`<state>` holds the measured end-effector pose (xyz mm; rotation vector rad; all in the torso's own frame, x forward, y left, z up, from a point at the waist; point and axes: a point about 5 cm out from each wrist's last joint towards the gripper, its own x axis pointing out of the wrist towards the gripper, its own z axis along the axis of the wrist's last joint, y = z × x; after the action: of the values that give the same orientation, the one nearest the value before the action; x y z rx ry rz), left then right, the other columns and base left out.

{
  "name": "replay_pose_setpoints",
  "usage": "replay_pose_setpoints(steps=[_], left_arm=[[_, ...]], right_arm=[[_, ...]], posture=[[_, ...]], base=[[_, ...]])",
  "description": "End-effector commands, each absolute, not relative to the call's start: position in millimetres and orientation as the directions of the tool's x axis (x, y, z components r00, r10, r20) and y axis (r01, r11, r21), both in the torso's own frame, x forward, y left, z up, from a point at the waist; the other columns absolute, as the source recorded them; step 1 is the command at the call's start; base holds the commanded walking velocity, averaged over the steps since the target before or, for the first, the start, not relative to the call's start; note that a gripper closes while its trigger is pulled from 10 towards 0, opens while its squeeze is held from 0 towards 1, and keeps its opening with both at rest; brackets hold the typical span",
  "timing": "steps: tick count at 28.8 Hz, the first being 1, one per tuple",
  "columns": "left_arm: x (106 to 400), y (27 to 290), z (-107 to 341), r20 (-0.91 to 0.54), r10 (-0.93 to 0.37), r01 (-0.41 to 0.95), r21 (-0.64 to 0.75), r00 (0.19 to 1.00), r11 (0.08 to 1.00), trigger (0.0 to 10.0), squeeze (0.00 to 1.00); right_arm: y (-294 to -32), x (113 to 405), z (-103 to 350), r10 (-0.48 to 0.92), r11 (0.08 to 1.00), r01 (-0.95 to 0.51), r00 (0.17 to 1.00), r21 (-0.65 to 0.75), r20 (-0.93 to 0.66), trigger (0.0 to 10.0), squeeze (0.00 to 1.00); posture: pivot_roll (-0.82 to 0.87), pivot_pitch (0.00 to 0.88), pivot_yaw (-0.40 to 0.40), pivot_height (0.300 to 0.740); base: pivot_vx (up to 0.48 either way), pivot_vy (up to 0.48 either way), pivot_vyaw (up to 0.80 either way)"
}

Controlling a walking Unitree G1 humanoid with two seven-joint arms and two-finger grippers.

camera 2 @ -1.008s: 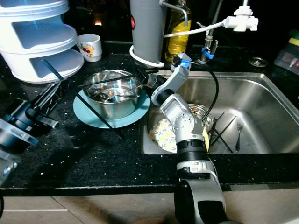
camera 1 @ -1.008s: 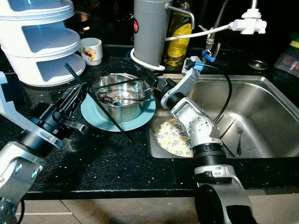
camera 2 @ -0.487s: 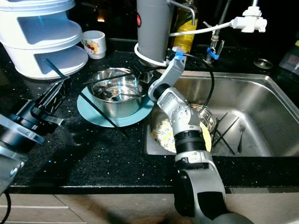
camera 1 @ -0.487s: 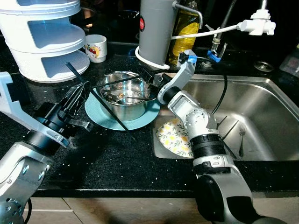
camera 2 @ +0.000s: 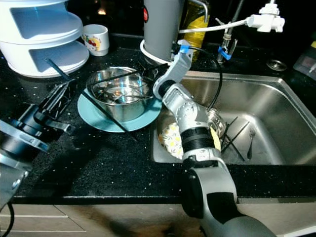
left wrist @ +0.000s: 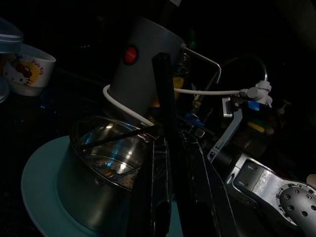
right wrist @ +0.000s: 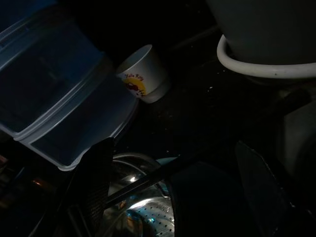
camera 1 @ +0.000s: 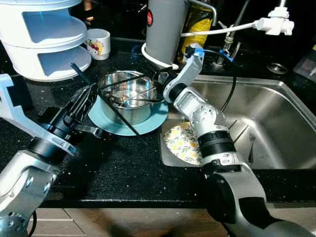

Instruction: Kitchen organization

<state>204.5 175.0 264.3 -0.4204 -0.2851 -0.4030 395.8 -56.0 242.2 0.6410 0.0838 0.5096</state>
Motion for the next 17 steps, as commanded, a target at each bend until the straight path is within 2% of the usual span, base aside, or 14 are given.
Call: replay_pose_setpoints(steps=[1,5,6,7,8,17], left_arm=[[204.3,172.5,257.5,0.301,-0.33,0.424,-0.344,0.895,0.838,10.0,0.0],[204.2,172.5,256.8,0.299,-0.328,0.422,-0.347,0.896,0.837,10.0,0.0],[204.1,172.3,256.6,0.298,-0.328,0.422,-0.348,0.897,0.837,10.0,0.0],[204.1,172.3,256.6,0.298,-0.328,0.422,-0.348,0.897,0.837,10.0,0.0],[203.9,172.2,256.2,0.297,-0.326,0.42,-0.35,0.897,0.837,10.0,0.0],[204.7,173.1,255.6,0.295,-0.323,0.417,-0.351,0.899,0.838,10.0,0.0]], right_arm=[[-55.0,397.2,235.0,0.472,0.693,-0.398,0.881,0.602,0.039,10.0,0.0],[-54.1,397.4,235.5,0.475,0.695,-0.401,0.879,0.596,0.038,10.0,0.0],[-54.7,397.6,235.6,0.475,0.694,-0.402,0.879,0.597,0.041,1.7,0.0],[-54.7,397.6,235.6,0.475,0.694,-0.402,0.879,0.597,0.041,1.7,0.0],[-55.8,398.0,235.5,0.473,0.693,-0.402,0.88,0.598,0.043,0.0,0.0],[-59.5,399.1,235.8,0.466,0.691,-0.4,0.883,0.603,0.052,0.0,0.0]], posture=[[0.17,0.068,-0.147,0.74],[0.17,0.069,-0.148,0.74],[0.17,0.069,-0.148,0.74],[0.17,0.069,-0.148,0.74],[0.17,0.069,-0.149,0.74],[0.17,0.063,-0.147,0.74]], base=[[0.0,0.0,0.0],[0.0,0.0,0.0],[0.0,0.0,0.0],[0.0,0.0,0.0],[0.0,0.0,0.0],[0.0,0.0,0.0]])
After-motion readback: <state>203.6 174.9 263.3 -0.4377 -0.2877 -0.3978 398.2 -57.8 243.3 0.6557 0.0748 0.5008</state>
